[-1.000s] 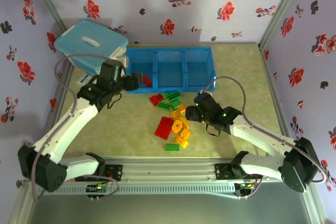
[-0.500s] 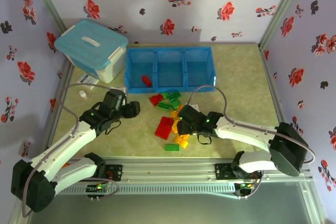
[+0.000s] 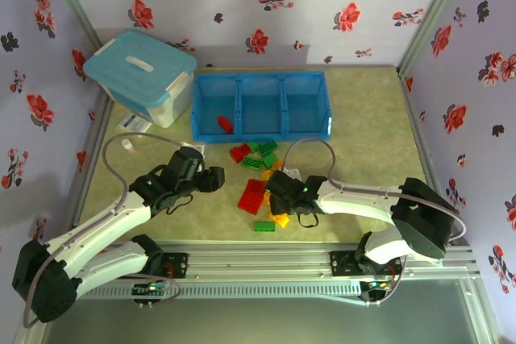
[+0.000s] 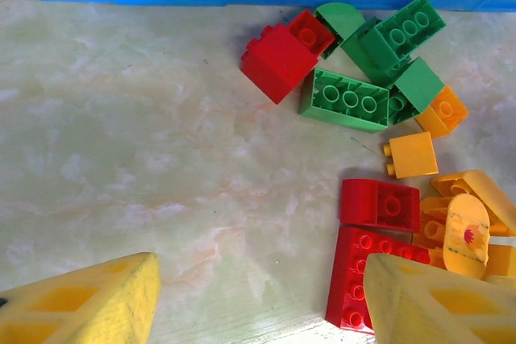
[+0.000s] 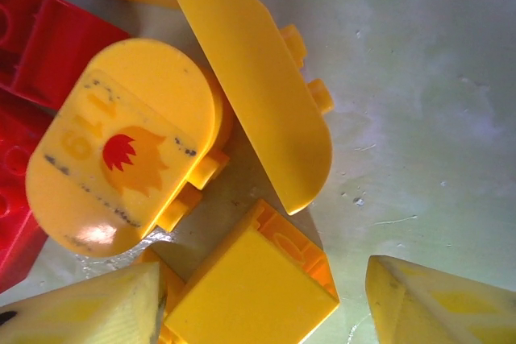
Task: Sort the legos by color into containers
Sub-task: Pick up the lego from the bottom-center of the table, then place the lego in the container.
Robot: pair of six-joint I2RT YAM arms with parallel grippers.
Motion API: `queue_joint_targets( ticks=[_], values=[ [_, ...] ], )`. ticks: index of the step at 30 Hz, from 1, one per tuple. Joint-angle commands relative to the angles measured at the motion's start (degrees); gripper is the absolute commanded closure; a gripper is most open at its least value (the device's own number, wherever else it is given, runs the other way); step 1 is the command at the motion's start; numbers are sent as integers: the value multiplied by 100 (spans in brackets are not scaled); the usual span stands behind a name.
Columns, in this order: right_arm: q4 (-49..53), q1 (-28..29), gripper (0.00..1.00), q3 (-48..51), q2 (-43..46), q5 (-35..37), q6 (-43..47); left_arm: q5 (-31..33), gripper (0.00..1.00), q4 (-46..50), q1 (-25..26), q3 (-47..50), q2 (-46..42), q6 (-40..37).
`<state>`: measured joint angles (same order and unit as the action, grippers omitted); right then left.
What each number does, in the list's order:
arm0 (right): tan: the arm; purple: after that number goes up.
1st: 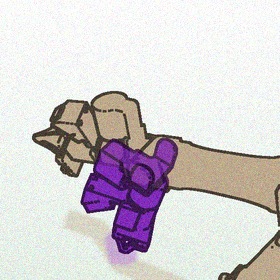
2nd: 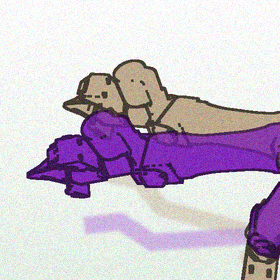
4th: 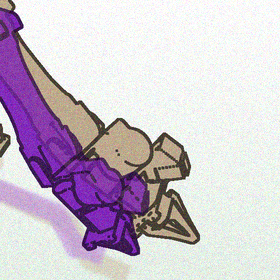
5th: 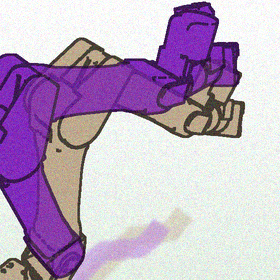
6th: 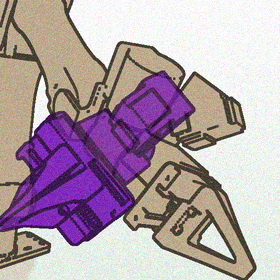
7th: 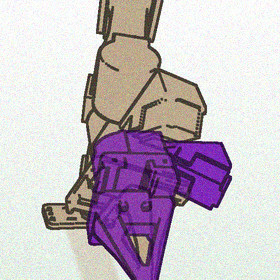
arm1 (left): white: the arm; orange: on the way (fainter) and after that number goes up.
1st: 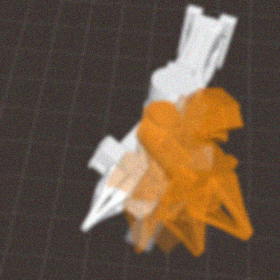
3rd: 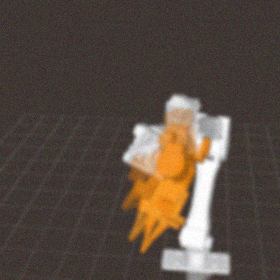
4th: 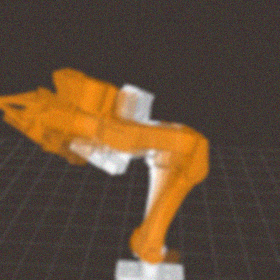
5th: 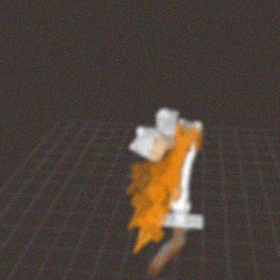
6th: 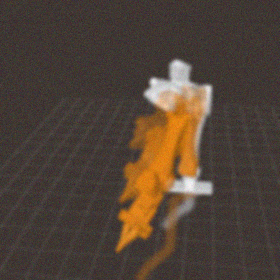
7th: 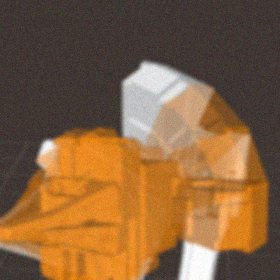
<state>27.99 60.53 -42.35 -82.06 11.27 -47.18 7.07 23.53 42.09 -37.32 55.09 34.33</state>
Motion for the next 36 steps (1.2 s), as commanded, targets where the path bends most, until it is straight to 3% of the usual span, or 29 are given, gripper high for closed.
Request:
queue_joint_targets(
  ticks=[1,12,21,26,29,36],
  values=[
    [-145,50,34,-59,-146,140,-208,192,32,-77,71,82,-104,-34],
    [-115,55,54,-140,-309,430,-389,329,32,25,195,78,-152,-54],
    [852,-117,56,-741,366,1320,-37,392,33,-6,339,29,-157,-135],
    [1168,-808,55,-1198,821,1385,616,421,33,6,544,-31,-148,-233],
    [1166,-1542,54,-1475,937,1213,1057,518,33,38,761,-30,-159,-260],
    [1108,-3083,55,-2691,25,202,1904,689,34,95,1273,16,-146,-85]
  ],
)
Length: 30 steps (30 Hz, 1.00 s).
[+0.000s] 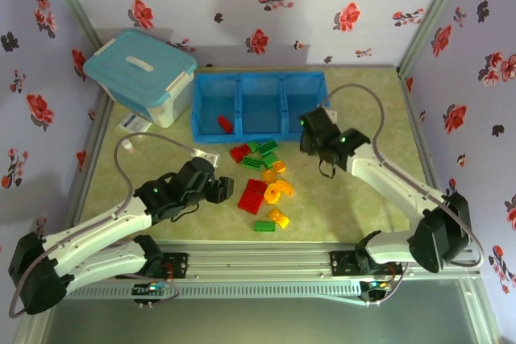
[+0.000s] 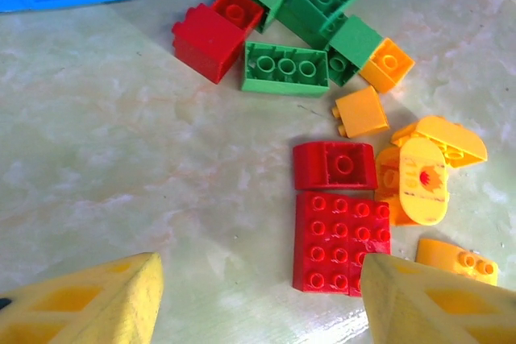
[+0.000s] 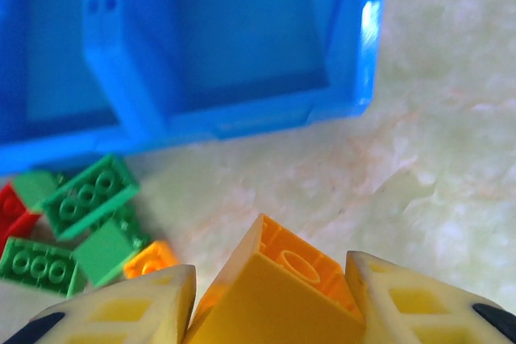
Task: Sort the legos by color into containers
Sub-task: Place the lego in the container, then pick up the lego from the middle-left of the table.
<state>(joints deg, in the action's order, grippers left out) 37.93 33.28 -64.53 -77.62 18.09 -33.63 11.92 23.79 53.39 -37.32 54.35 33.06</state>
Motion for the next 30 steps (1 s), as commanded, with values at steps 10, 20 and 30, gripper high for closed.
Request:
queue_joint_targets(
  ticks=[10,20,30],
  values=[
    [367,-1268,54,-2522,-2545,-1128,983,157,34,-72,963,106,-35,-40],
    [1125,-1438,24,-4020,-3692,-1256,981,-478,34,11,1418,-52,723,-270],
    [857,-1190,17,-3327,-2534,-1176,954,-832,29,-283,1962,-472,1582,-1121]
  ],
)
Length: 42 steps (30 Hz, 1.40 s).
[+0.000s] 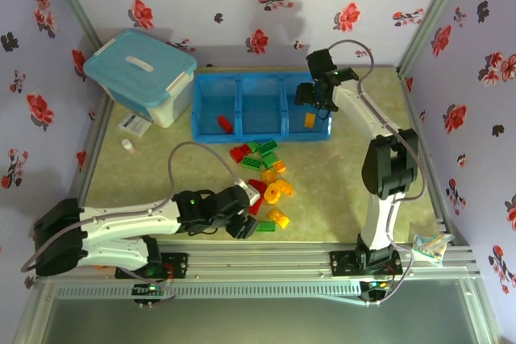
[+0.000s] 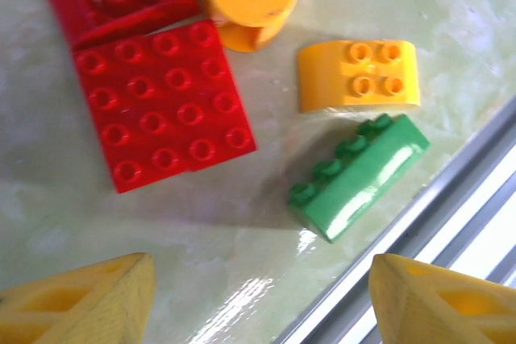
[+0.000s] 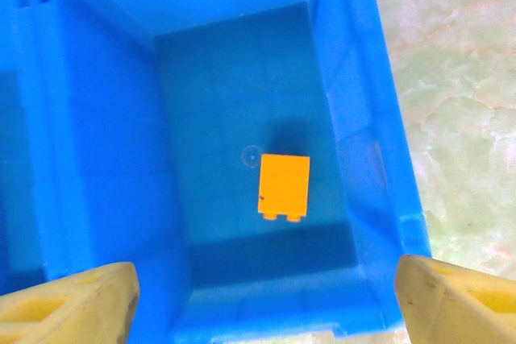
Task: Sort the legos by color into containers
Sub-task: Pick up the lego from the middle-left of the table.
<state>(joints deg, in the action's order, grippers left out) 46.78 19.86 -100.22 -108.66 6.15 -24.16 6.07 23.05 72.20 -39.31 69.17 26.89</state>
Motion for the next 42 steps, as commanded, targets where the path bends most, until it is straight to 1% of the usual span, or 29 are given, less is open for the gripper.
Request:
queue_joint_targets(
  ticks=[1,4,7,12,17,21,28,36,42],
  values=[
    [-122,194,17,477,759,13,8,-381,28,-226,79,-334,163,-625],
    [-424,229,17,1080,1315,-106,0,-755,28,-227,103,-520,411,-931],
    [-499,222,16,1398,1708,-132,36,-974,30,-17,178,-807,830,-1177],
    [-612,222,17,1767,2120,-339,19,-1081,32,342,295,-1293,1614,-1401],
    [-859,221,18,2275,2474,-486,-89,-1080,33,384,341,-1512,2034,-1483],
    [-1113,224,18,2758,2754,-606,-224,-1008,33,398,341,-1621,2259,-1558],
    [-1364,228,19,3434,3202,-608,-376,-752,36,558,339,-1822,2606,-1721],
    [-1488,227,19,3834,3493,-615,-474,-496,37,578,342,-1817,2617,-1718],
    [-1540,224,19,4032,3643,-606,-519,-341,37,618,338,-1797,2788,-1743]
  ],
)
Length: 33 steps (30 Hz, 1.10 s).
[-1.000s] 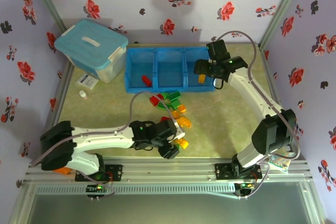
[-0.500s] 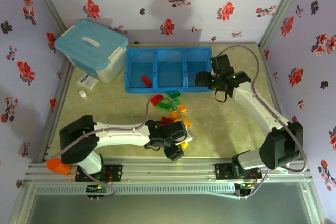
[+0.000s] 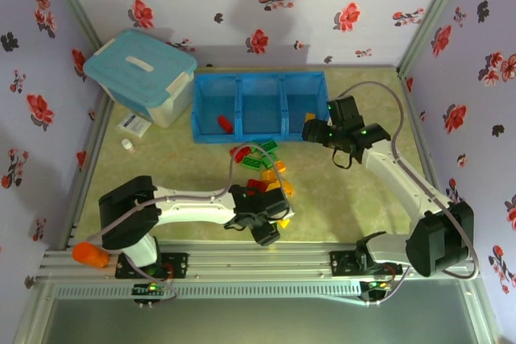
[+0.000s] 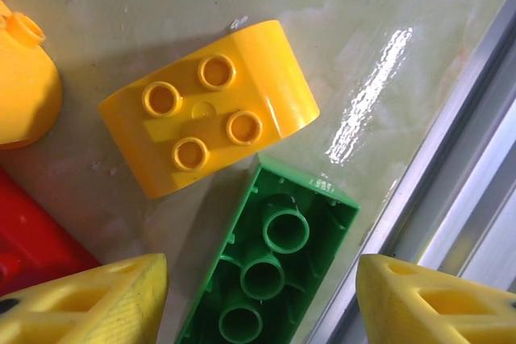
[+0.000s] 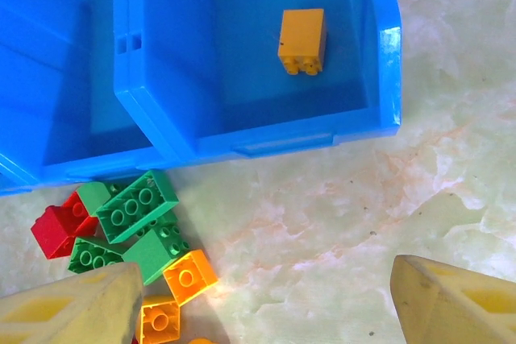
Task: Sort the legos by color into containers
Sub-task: Pick up the lego from the middle-left of the table.
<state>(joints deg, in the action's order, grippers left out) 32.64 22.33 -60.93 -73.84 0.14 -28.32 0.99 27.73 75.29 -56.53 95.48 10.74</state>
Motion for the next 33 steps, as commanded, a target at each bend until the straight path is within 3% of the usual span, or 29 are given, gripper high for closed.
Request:
queue_joint_targets(
  ticks=[1,7,17,20,26,33],
  values=[
    [-126,-25,19,137,184,2,-112,186,37,155,34,-70,184,-143],
    [-184,-21,19,327,325,12,-159,288,38,76,34,-33,345,-174],
    [-300,-26,20,651,552,-14,-308,479,72,5,31,-73,364,-185],
    [-344,-26,20,867,684,-32,-395,514,74,10,-40,-95,127,-179],
    [-524,-17,20,1509,1095,-132,-599,474,76,-189,-806,-72,-757,-73],
    [-787,106,21,2305,1503,-383,-929,499,76,-609,-2100,-520,-1328,331]
  ],
)
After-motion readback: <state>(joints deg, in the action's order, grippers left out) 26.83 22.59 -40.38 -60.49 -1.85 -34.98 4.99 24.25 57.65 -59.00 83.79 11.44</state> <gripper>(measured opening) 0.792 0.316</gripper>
